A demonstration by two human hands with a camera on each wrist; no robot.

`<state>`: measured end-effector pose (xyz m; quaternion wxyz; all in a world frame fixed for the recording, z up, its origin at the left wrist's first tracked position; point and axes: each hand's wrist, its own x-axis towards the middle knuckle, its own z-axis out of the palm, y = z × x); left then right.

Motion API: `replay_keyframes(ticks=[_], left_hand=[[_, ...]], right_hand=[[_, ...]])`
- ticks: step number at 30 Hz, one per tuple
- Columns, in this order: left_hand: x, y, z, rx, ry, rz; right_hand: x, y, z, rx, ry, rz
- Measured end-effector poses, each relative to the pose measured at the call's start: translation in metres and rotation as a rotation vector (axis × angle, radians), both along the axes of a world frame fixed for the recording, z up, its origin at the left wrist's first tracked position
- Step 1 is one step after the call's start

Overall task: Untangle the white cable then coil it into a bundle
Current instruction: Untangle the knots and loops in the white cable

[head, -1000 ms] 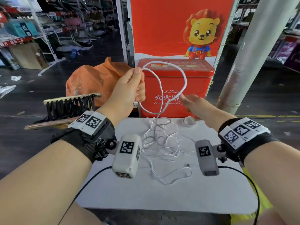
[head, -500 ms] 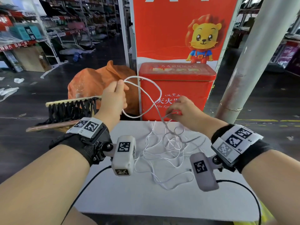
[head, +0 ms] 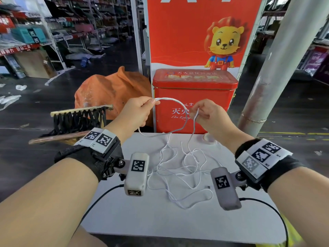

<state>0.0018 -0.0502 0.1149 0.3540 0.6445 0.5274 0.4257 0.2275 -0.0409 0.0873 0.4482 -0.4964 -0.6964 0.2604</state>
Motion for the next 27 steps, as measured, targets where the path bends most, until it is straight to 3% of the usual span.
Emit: replay_keyframes(ticks=[5, 9, 13, 17, 22, 27], left_hand=[[0.009, -0.008, 0.005, 0.087, 0.357, -0.178], [0.02, -0.004, -0.001, 0.033, 0.569, -0.307], [0.03, -0.006, 0.0, -0.003, 0.527, -0.333], [0.029, -0.003, -0.002, -0.052, 0.312, -0.26], [0.034, 0.003, -0.007, 0.082, 0.458, -0.279], [0.036, 0.004, -0.01, 0.141, 0.529, -0.272]], right_hand=[[-0.005, -0.003, 0.002, -0.099, -0.078, 0.149], [-0.014, -0.011, 0.005, -0.05, -0.322, 0.22], [-0.022, -0.011, 0.007, 0.03, -0.424, 0.154], [-0.024, -0.007, 0.01, 0.126, -0.662, 0.08], [-0.027, -0.005, 0.01, 0.134, -0.827, 0.102], [-0.024, -0.006, 0.01, 0.149, -0.784, 0.131]])
